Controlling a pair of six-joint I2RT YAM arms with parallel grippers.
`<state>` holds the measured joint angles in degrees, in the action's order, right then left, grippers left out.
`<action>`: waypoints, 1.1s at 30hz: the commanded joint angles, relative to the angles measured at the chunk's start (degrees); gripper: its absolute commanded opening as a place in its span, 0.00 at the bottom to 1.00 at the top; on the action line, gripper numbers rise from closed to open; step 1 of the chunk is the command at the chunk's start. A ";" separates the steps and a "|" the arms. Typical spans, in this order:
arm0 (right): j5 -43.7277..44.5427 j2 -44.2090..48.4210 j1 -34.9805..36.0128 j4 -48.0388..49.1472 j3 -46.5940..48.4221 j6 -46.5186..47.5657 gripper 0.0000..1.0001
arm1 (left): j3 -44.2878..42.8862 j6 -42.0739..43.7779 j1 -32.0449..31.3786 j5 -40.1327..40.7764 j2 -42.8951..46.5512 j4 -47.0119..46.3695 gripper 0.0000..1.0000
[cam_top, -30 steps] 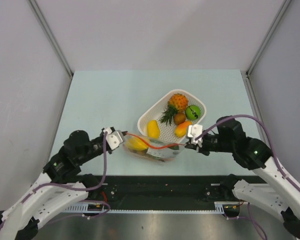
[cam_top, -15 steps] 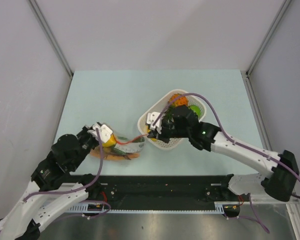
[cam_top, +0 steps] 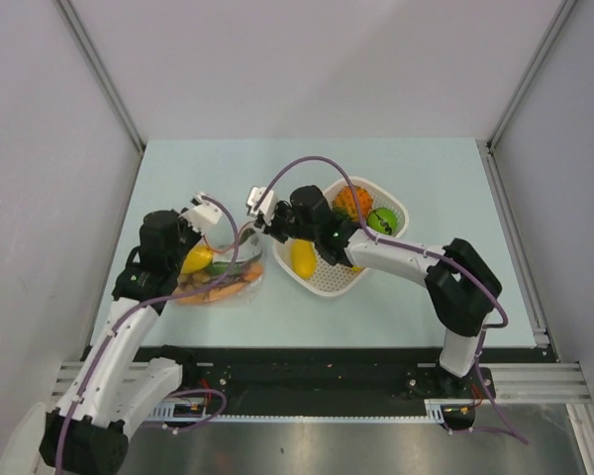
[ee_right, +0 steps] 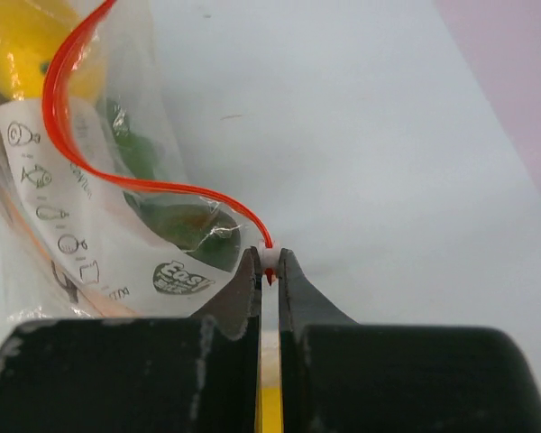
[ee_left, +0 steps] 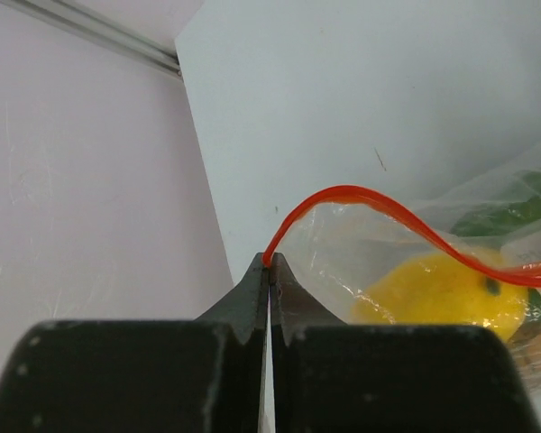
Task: Place the food in the zip-top bag and seal the zipper
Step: Place the zipper food storage bag at the center of the board, then reset both arms
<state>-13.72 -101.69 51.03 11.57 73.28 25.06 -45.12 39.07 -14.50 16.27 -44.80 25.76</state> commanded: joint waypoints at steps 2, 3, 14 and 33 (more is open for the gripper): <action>3.51 -5.79 -0.05 10.05 7.75 -0.36 0.06 | -0.49 -2.33 4.83 -11.25 -8.63 -12.48 0.00; 4.30 -7.28 -0.14 9.87 8.63 0.25 0.12 | -0.58 -2.94 5.01 -11.87 -9.77 -13.27 0.01; 10.73 1.74 -6.63 0.92 10.48 -6.68 1.00 | -16.55 -17.51 6.33 -13.89 -26.03 -8.55 1.00; -11.77 34.16 -52.85 -35.74 -3.02 -23.38 1.00 | -38.73 -32.21 6.33 -32.53 -34.31 14.94 1.00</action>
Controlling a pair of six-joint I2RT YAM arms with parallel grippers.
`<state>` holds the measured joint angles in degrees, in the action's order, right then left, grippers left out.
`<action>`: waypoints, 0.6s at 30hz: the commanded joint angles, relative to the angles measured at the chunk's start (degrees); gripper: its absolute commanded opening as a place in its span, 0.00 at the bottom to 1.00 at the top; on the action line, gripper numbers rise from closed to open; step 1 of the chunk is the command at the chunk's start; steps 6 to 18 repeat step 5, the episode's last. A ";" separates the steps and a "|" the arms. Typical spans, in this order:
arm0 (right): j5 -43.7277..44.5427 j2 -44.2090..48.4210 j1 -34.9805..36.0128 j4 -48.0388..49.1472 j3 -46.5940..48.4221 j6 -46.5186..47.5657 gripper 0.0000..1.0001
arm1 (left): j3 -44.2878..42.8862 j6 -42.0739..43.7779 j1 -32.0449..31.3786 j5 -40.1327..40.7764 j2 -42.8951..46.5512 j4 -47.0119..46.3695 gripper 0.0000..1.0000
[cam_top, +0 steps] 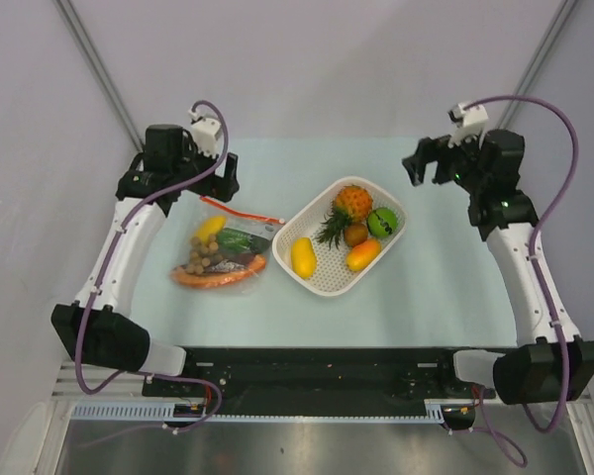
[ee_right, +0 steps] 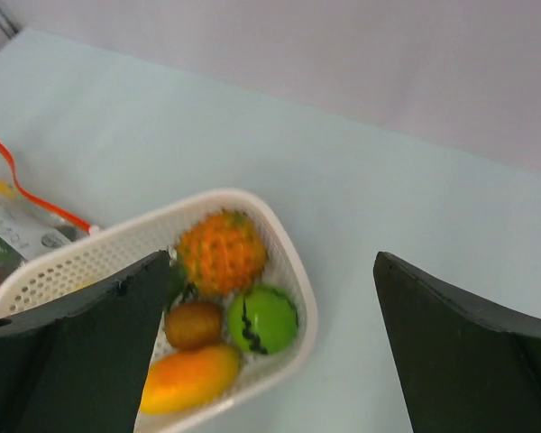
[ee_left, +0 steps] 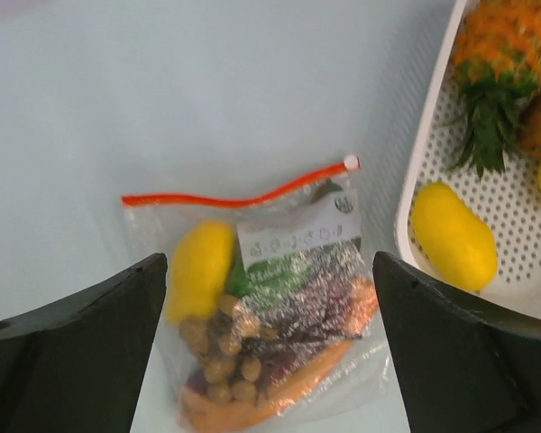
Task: Place the food in the zip-top bag and seal the zipper
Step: Reset both arms
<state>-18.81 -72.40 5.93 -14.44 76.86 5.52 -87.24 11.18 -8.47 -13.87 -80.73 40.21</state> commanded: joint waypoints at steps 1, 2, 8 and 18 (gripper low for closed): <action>-7.46 5.86 -9.43 -9.91 -7.85 -3.76 1.00 | 3.83 -4.67 0.30 -2.30 1.63 0.23 1.00; -8.69 6.82 -12.32 -10.17 -8.74 -3.76 1.00 | 3.66 -4.76 0.30 -2.13 1.63 0.48 1.00; -10.54 8.77 -16.90 -9.04 -9.98 -4.20 1.00 | 1.83 -4.76 0.38 -0.29 1.45 -0.04 1.00; -10.54 8.77 -16.90 -9.04 -9.98 -4.20 1.00 | 1.83 -4.76 0.38 -0.29 1.45 -0.04 1.00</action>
